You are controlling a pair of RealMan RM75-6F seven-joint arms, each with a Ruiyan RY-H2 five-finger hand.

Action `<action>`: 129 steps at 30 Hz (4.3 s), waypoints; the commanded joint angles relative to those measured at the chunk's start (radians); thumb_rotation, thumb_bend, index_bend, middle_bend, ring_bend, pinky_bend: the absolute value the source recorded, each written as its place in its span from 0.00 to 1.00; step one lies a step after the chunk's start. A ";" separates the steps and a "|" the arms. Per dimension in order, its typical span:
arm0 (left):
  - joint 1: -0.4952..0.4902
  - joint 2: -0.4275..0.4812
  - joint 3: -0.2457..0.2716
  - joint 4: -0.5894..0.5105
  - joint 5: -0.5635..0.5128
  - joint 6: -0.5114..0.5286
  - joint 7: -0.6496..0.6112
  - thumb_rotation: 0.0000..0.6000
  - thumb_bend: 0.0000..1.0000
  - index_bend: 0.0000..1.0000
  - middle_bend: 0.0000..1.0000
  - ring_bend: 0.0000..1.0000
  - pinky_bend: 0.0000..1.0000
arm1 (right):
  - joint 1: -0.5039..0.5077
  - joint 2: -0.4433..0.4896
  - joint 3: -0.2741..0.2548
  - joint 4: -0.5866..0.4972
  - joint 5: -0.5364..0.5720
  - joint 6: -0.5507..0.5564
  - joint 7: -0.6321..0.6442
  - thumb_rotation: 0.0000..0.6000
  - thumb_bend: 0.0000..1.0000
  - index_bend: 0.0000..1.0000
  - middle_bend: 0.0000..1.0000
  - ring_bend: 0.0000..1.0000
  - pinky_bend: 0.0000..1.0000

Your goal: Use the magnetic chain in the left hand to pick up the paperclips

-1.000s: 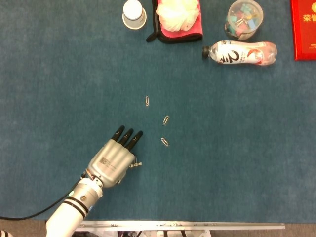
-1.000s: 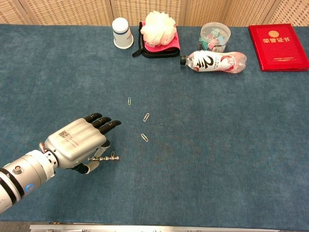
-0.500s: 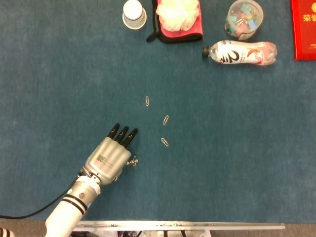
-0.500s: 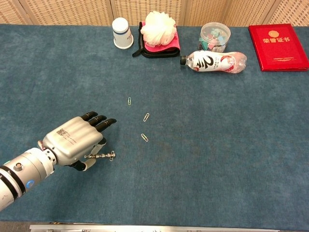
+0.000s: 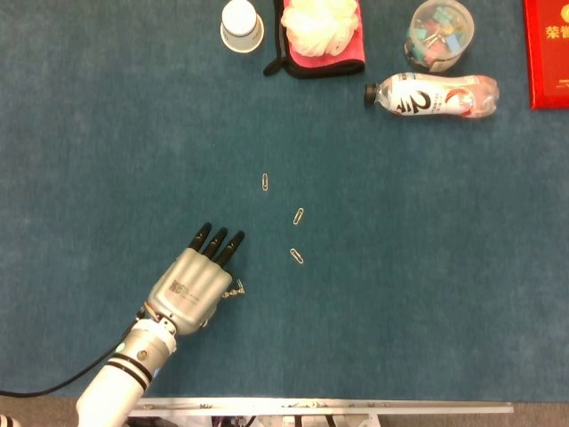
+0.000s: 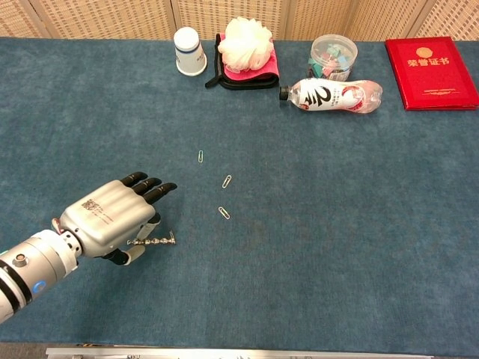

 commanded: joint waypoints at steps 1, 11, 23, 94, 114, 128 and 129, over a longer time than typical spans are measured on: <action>0.000 0.004 0.003 -0.002 0.001 0.003 0.000 1.00 0.37 0.66 0.00 0.00 0.06 | 0.000 0.000 0.000 0.000 0.000 0.000 -0.001 1.00 0.00 0.03 0.08 0.06 0.33; -0.015 0.017 -0.019 -0.021 0.011 0.012 0.001 1.00 0.37 0.66 0.00 0.00 0.06 | 0.004 -0.002 0.000 -0.003 0.001 -0.006 -0.009 1.00 0.00 0.03 0.08 0.06 0.33; -0.062 -0.008 -0.075 -0.019 -0.030 -0.005 0.028 1.00 0.37 0.67 0.00 0.00 0.06 | -0.001 0.001 0.002 -0.003 0.000 0.004 -0.002 1.00 0.00 0.03 0.08 0.06 0.33; -0.302 -0.185 -0.187 0.115 -0.274 0.022 0.061 1.00 0.37 0.67 0.00 0.00 0.06 | -0.032 0.014 0.017 0.009 0.009 0.047 0.066 1.00 0.00 0.03 0.08 0.06 0.33; -0.347 -0.196 -0.239 0.194 -0.359 0.003 0.021 1.00 0.37 0.67 0.00 0.00 0.06 | -0.033 0.015 0.022 0.010 0.018 0.043 0.072 1.00 0.00 0.03 0.08 0.06 0.33; -0.367 -0.215 -0.244 0.217 -0.376 0.006 0.004 1.00 0.37 0.67 0.00 0.00 0.06 | -0.034 0.016 0.022 0.013 0.016 0.044 0.078 1.00 0.00 0.03 0.08 0.06 0.33; -0.368 -0.216 -0.245 0.218 -0.377 0.007 0.003 1.00 0.37 0.67 0.00 0.00 0.06 | -0.034 0.016 0.021 0.013 0.016 0.043 0.077 1.00 0.00 0.03 0.08 0.06 0.33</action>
